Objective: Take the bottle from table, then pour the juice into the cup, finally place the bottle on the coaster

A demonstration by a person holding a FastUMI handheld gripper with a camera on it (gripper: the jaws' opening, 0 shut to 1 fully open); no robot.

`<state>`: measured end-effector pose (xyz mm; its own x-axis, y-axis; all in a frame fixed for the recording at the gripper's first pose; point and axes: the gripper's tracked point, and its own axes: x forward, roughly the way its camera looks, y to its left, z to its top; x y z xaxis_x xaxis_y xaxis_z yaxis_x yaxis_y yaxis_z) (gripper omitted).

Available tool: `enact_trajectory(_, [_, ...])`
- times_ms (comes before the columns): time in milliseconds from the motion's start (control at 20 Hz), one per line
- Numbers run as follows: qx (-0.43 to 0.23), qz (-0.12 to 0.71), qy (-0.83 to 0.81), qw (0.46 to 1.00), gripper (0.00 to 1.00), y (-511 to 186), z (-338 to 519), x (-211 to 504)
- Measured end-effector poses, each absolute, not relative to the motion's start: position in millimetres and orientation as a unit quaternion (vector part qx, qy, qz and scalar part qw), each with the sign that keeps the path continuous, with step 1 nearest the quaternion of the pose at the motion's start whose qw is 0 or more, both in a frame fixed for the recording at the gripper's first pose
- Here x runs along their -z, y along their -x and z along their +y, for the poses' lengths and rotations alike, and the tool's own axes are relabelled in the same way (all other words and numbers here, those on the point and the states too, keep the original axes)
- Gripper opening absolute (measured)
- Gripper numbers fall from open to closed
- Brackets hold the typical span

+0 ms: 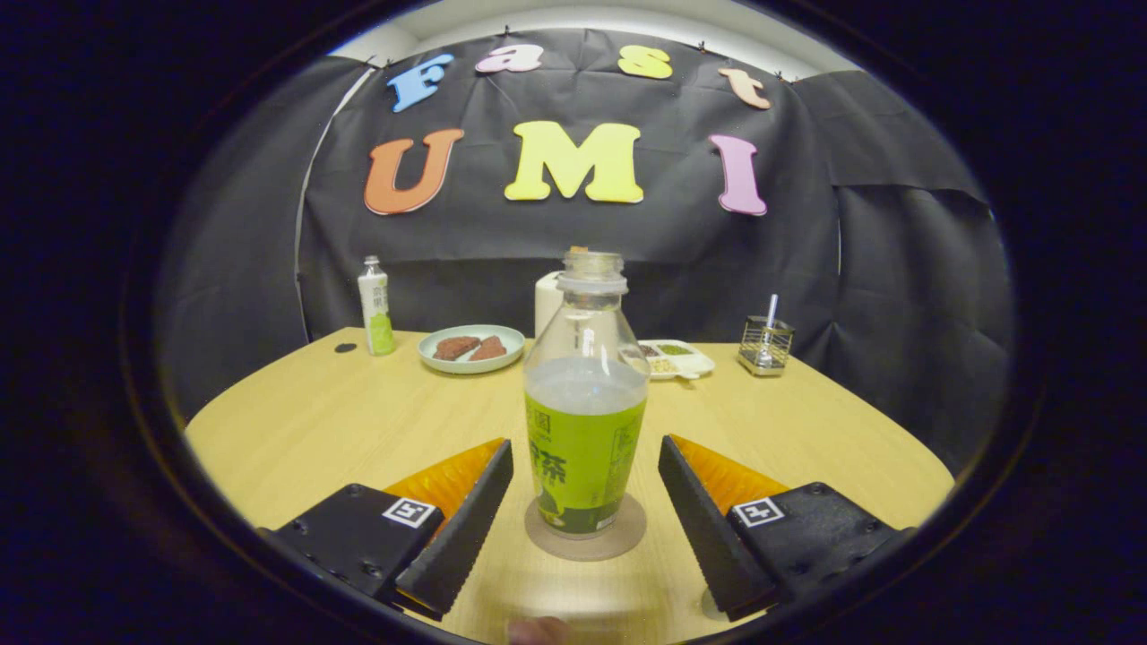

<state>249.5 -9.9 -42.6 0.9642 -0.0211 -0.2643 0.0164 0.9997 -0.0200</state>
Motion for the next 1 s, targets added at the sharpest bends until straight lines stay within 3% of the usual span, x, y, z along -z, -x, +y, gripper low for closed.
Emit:
enact_trajectory(600, [0.026, 0.025, -0.009, 0.999, 1.00, -81.4, -41.0, -19.2])
enact_trajectory(1000, [0.012, 0.009, 0.023, 1.000, 1.00, -47.8, -30.5, -18.3])
